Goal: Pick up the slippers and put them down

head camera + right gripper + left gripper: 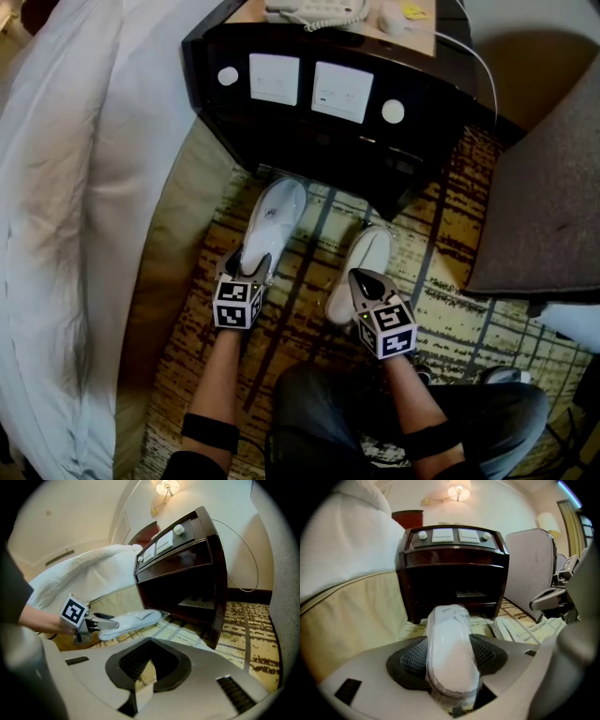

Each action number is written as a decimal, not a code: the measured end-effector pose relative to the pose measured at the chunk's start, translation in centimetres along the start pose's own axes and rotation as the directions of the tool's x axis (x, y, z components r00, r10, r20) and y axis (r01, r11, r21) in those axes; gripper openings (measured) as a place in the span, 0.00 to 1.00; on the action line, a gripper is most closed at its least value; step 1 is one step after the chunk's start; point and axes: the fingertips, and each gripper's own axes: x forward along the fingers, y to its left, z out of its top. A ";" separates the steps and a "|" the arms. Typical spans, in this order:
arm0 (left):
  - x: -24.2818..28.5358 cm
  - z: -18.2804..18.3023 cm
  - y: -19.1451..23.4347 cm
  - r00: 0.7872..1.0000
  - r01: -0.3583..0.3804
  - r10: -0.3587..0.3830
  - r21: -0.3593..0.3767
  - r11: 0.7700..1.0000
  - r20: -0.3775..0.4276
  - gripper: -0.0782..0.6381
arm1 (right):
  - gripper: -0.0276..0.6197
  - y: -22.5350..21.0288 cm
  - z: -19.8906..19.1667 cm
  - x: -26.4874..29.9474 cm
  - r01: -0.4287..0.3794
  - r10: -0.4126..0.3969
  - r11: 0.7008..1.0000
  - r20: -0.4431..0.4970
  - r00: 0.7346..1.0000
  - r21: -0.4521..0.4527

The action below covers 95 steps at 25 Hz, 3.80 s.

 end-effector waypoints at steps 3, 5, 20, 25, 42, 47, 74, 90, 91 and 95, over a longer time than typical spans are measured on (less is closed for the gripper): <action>-0.6 1.0 0.3 1.000 -0.003 0.004 -0.013 1.000 0.028 0.46 | 0.04 0.3 0.6 -0.1 -0.008 0.008 1.000 0.007 1.000 -0.006; -0.8 1.8 0.5 0.999 -0.007 0.008 -0.007 1.000 0.042 0.45 | 0.04 0.4 1.0 -0.2 -0.011 0.012 1.000 0.012 1.000 -0.007; 3.3 10.7 3.2 0.987 0.000 -0.001 0.004 1.000 0.161 0.43 | 0.04 0.1 1.8 -0.3 -0.008 0.008 1.000 0.029 1.000 -0.010; 7.8 13.5 3.6 0.984 0.025 -0.028 0.016 1.000 0.176 0.43 | 0.04 -0.2 2.4 0.1 -0.011 0.011 1.000 0.039 0.999 -0.014; 18.6 17.8 4.8 0.978 0.051 -0.060 0.053 0.997 0.199 0.42 | 0.04 -3.0 1.9 1.6 0.010 -0.011 1.000 0.030 0.999 0.017; 19.8 17.3 4.8 0.979 0.054 -0.061 0.042 0.998 0.196 0.40 | 0.04 -3.3 1.4 2.0 0.021 -0.021 1.000 0.028 0.999 0.016; 6.7 15.5 2.8 0.981 -0.021 0.000 0.102 0.995 0.195 0.24 | 0.04 0.1 4.7 -0.5 -0.016 0.016 1.000 0.082 0.997 0.001; -9.8 9.8 -0.5 0.967 -0.107 0.133 -0.127 0.986 0.219 0.11 | 0.04 -0.8 6.7 -6.0 0.018 -0.015 1.000 0.124 0.992 -0.024; -10.6 9.5 -0.7 0.966 -0.112 0.140 -0.136 0.984 0.219 0.11 | 0.04 -0.9 6.8 -6.3 0.021 -0.017 0.999 0.126 0.992 -0.026; -14.1 8.1 -0.9 0.960 -0.139 0.173 -0.162 0.977 0.219 0.11 | 0.04 -0.7 7.3 -7.5 0.027 -0.021 0.999 0.132 0.991 -0.040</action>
